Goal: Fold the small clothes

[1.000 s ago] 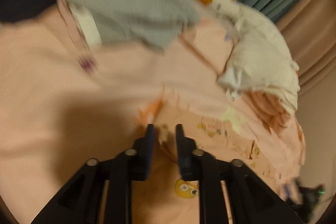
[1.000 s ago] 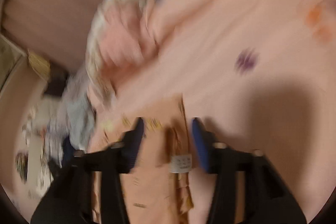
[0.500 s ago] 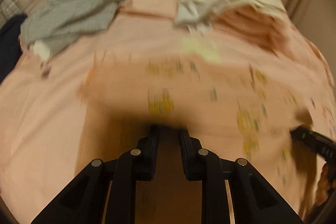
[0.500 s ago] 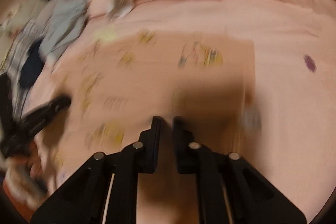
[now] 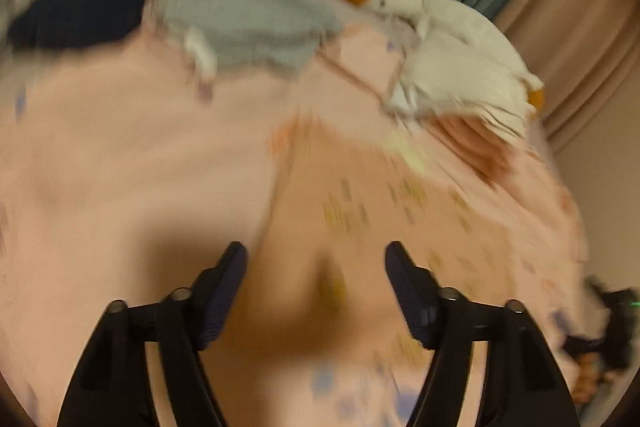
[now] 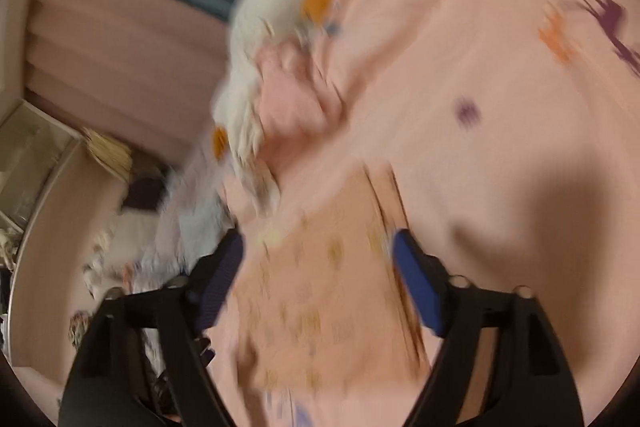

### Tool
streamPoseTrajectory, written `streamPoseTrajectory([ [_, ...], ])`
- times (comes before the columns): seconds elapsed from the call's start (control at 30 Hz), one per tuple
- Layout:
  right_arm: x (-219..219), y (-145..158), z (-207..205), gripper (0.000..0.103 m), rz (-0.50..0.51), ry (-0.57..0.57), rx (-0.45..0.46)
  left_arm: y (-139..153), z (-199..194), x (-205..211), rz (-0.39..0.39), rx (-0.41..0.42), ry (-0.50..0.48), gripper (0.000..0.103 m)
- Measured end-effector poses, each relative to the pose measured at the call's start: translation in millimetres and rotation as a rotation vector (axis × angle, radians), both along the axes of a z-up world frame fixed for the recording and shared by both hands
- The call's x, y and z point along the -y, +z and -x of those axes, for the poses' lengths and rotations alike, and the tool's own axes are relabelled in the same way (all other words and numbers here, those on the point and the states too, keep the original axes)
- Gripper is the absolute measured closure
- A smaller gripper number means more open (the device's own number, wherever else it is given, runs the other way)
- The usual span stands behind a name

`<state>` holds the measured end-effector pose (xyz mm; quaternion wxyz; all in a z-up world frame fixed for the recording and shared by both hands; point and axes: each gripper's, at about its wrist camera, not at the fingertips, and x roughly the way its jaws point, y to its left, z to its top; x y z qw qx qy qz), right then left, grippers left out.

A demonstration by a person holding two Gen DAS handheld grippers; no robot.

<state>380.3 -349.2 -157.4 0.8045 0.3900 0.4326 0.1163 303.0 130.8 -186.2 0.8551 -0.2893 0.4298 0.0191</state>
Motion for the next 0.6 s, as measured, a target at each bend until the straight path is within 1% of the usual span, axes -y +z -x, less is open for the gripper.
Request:
streamPoseTrajectory([
  [0.03,-5,-1,11,0.011,0.059,0.017,-0.107,-9,16,0,0.092,-0.008,-0.027,0.029],
  [0.07,-10,-4,22,0.012,0.110,0.039,-0.191,-15,24,1,0.145,-0.024,-0.039,0.029],
  [0.1,-11,-10,32,0.012,0.126,0.056,-0.226,-27,33,2,0.218,-0.052,-0.038,0.029],
  [0.13,-15,-16,42,0.013,0.124,0.074,-0.234,-35,38,4,0.277,-0.073,-0.038,0.029],
  [0.17,-21,-28,48,0.015,0.133,0.102,-0.290,-48,44,7,0.367,-0.097,-0.050,0.029],
  [0.2,-23,-35,52,0.022,0.108,0.104,-0.326,-59,45,9,0.442,-0.116,-0.058,0.029],
  [0.23,-26,-45,55,0.022,0.030,0.099,-0.341,-67,45,11,0.505,-0.117,-0.061,0.029],
  [0.27,-31,-56,57,0.023,-0.045,0.112,-0.335,-75,43,13,0.546,-0.103,-0.055,0.029],
  [0.3,-38,-66,55,0.024,-0.070,0.120,-0.349,-78,40,14,0.560,-0.079,-0.038,0.029],
  [0.33,-42,-77,58,0.024,-0.102,0.101,-0.371,-78,39,12,0.582,-0.047,-0.013,0.029],
  [0.37,-42,-84,64,0.024,-0.147,0.049,-0.352,-78,39,10,0.617,0.000,0.033,0.029],
  [0.4,-43,-84,68,0.024,-0.172,0.016,-0.317,-78,38,9,0.636,0.040,0.066,0.029],
  [0.43,-44,-84,67,0.024,-0.198,-0.017,-0.269,-80,33,8,0.643,0.064,0.095,0.029],
  [0.5,-44,-86,66,0.024,-0.230,-0.070,-0.226,-82,23,10,0.627,0.078,0.137,0.029],
  [0.6,-50,-87,54,0.025,-0.233,-0.106,-0.197,-74,2,20,0.534,0.097,0.123,0.029],
])
